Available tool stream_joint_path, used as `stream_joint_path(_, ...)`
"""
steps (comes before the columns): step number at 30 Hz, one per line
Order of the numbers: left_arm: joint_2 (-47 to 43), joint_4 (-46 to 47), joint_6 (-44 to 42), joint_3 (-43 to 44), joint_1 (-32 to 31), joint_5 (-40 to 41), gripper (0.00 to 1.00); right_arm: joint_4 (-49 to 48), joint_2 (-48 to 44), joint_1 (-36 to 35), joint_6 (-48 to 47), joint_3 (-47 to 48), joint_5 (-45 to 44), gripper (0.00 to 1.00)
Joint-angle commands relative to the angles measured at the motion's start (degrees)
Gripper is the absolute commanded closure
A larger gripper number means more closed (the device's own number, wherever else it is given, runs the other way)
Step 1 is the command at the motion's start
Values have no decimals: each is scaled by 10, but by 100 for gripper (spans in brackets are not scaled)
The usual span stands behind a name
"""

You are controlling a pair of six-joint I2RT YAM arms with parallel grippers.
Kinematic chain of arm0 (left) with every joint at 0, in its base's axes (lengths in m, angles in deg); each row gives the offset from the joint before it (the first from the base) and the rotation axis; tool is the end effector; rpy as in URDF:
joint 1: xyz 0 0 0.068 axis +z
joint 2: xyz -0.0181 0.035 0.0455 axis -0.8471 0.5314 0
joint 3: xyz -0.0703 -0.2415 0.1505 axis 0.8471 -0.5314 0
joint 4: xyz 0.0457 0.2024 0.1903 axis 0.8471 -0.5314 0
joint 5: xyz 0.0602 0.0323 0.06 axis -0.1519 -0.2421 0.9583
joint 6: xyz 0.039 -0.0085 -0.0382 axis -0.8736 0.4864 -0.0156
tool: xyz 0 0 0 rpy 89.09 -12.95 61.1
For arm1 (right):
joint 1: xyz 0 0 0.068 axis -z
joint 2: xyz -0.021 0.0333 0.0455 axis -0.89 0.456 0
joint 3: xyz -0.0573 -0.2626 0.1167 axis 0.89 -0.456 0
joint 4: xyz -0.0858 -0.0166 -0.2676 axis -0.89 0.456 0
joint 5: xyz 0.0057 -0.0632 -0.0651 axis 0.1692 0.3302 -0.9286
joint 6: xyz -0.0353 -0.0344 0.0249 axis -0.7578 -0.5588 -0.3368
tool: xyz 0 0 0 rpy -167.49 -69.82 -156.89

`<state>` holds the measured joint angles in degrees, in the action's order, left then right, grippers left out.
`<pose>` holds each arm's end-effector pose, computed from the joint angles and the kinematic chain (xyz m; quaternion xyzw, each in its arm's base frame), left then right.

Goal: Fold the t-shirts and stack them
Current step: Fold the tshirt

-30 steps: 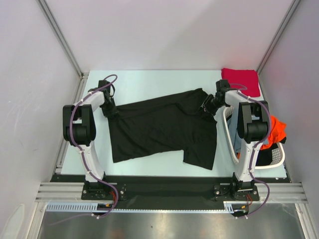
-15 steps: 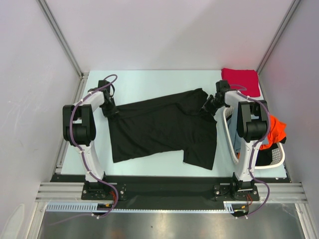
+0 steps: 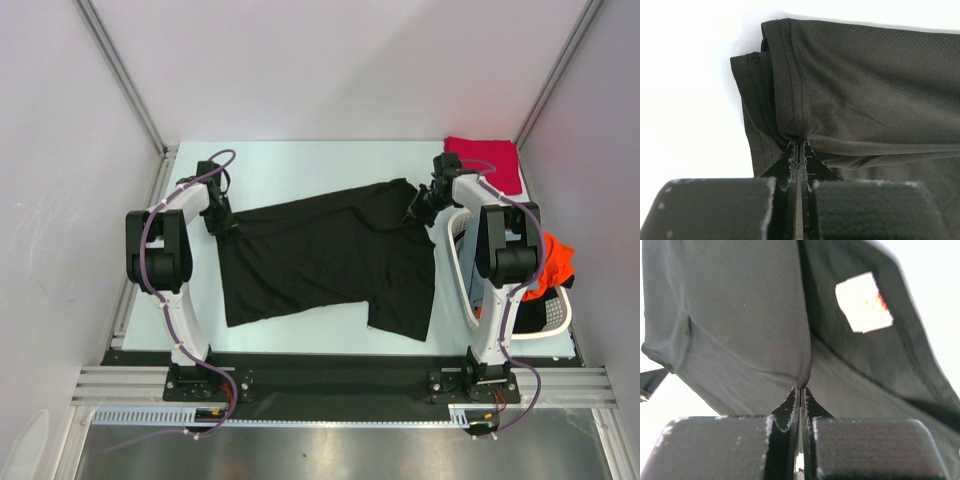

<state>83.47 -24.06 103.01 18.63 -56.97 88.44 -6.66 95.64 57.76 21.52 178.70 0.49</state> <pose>0.4314 0.0082 0.1684 -0.1530 0.9761 -0.0078 0.1543 0.4573 0.0570 0.1743 0.2125 0.9356 0.2650 0.0958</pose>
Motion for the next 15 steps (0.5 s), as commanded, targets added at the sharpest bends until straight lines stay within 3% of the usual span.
stream_joint_path(1,0,9,-12,10,3,5,100,64,-52,-15,-46,9,2,100)
stream_joint_path(10,-8,-2,-18,11,3,14,100,83,-130,-14,-64,-48,-40,100)
stream_joint_path(15,-9,-7,-19,9,3,15,100,74,-118,0,-67,-56,-32,100)
